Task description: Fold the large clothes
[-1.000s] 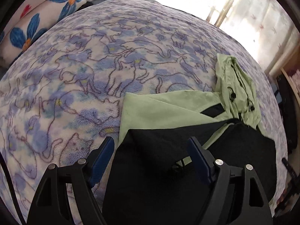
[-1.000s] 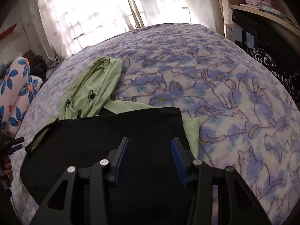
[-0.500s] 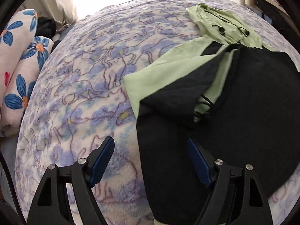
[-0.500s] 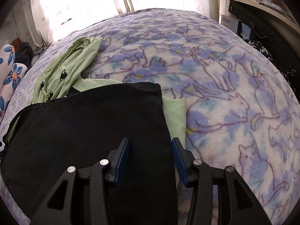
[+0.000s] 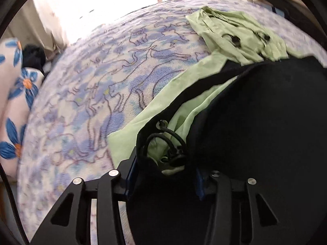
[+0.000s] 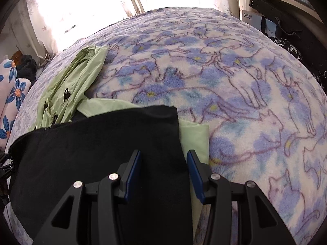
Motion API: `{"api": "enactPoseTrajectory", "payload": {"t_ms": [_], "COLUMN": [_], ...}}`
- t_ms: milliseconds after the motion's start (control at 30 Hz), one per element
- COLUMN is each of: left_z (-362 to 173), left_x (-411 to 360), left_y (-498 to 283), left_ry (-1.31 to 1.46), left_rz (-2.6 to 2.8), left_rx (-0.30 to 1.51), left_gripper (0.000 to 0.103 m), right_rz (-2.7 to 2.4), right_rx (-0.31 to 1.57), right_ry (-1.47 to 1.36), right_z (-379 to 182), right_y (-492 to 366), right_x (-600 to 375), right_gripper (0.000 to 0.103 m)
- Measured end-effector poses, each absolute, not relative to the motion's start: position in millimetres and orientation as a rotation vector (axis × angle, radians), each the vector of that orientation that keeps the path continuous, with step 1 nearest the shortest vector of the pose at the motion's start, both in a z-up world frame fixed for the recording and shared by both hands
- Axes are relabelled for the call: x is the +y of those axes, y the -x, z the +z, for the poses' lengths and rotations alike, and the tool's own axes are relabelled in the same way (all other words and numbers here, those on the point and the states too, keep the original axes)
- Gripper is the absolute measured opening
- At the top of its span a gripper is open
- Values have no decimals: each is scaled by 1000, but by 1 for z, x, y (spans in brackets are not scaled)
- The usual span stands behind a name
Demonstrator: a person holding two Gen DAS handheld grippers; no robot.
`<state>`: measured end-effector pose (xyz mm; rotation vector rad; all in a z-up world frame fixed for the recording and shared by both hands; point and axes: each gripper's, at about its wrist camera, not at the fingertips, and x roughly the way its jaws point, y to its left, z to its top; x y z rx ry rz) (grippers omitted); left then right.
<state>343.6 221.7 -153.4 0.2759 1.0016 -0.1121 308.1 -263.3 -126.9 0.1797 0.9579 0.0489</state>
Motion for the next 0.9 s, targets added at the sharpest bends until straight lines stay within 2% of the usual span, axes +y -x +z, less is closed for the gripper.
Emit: {"api": "enactPoseTrajectory", "payload": {"t_ms": [167, 233, 267, 300, 667, 833, 867, 900], "left_z": [-152, -151, -147, -145, -111, -150, -164, -172], "left_x": [251, 258, 260, 259, 241, 236, 236, 236], "left_y": [-358, -358, -356, -354, -380, -420, -427, -429], "left_ry": [-37, 24, 40, 45, 41, 5, 7, 18], "left_rz": [-111, -113, -109, -105, -43, 19, 34, 44], "left_rx": [1022, 1014, 998, 989, 987, 1119, 1165, 1173], "left_gripper": [18, 14, 13, 13, 12, 14, 19, 22], "right_rz": [75, 59, 36, 34, -17, -82, -108, -132], "right_rx": [962, 959, 951, 941, 759, 842, 887, 944], "right_ry": [-232, -230, -216, -213, -229, -174, -154, -137], "right_z": [-129, -130, -129, -127, -76, -102, -113, -125], "right_y": [-324, -324, -321, -319, -300, -332, -338, -345], "right_x": [-262, -259, -258, -257, -266, -259, -258, -257], "right_gripper": [45, 29, 14, 9, 7, 7, 9, 15]}}
